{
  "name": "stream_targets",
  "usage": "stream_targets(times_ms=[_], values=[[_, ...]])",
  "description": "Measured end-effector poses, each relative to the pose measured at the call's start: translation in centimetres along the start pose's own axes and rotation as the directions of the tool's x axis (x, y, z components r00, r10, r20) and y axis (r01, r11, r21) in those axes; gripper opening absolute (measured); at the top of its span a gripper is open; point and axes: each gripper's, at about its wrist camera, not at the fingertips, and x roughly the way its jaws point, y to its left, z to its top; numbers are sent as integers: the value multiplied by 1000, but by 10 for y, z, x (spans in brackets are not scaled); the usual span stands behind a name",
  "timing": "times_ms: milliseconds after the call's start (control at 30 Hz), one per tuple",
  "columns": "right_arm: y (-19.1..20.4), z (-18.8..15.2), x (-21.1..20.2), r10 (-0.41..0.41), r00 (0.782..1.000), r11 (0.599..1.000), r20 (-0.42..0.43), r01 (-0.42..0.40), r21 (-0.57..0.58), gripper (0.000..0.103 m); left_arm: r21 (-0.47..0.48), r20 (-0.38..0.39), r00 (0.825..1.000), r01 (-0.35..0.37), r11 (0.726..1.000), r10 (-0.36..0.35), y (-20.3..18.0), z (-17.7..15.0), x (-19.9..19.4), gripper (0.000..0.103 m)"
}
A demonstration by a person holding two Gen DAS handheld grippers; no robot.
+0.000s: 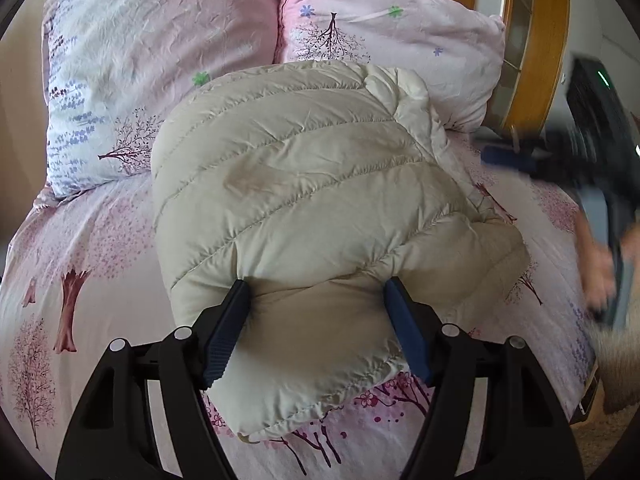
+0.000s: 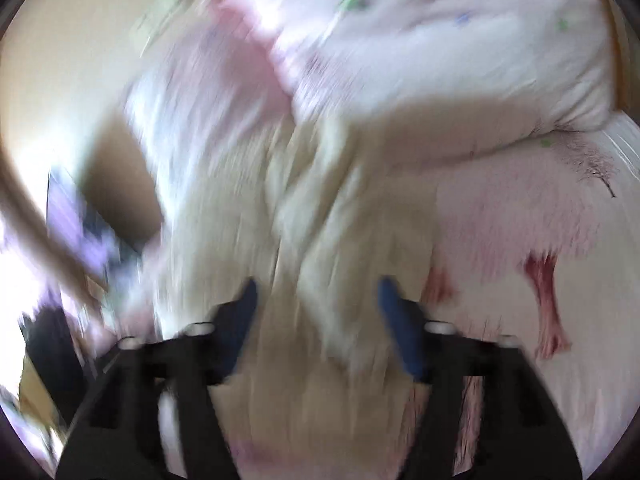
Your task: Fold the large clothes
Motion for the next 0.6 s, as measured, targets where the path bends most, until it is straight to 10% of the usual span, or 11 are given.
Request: stream_targets(times_ms=[133, 267, 467, 600], values=[[-26, 54, 41, -7, 1000, 986, 8, 6, 165, 62, 9, 0, 1000, -5, 1000, 5, -4, -3, -1, 73], [-36, 58, 88, 8, 996, 981, -91, 10, 194, 14, 10, 2, 1000, -5, 1000, 5, -7, -3, -1, 78], [-55, 36, 120, -191, 967, 940, -169, 230, 250, 10, 57, 29, 1000, 7, 998, -9, -22, 4, 2, 79], [-43, 37, 119, -241, 953, 949, -182, 271, 162, 25, 76, 26, 1000, -17, 997, 15, -27, 5, 6, 88]])
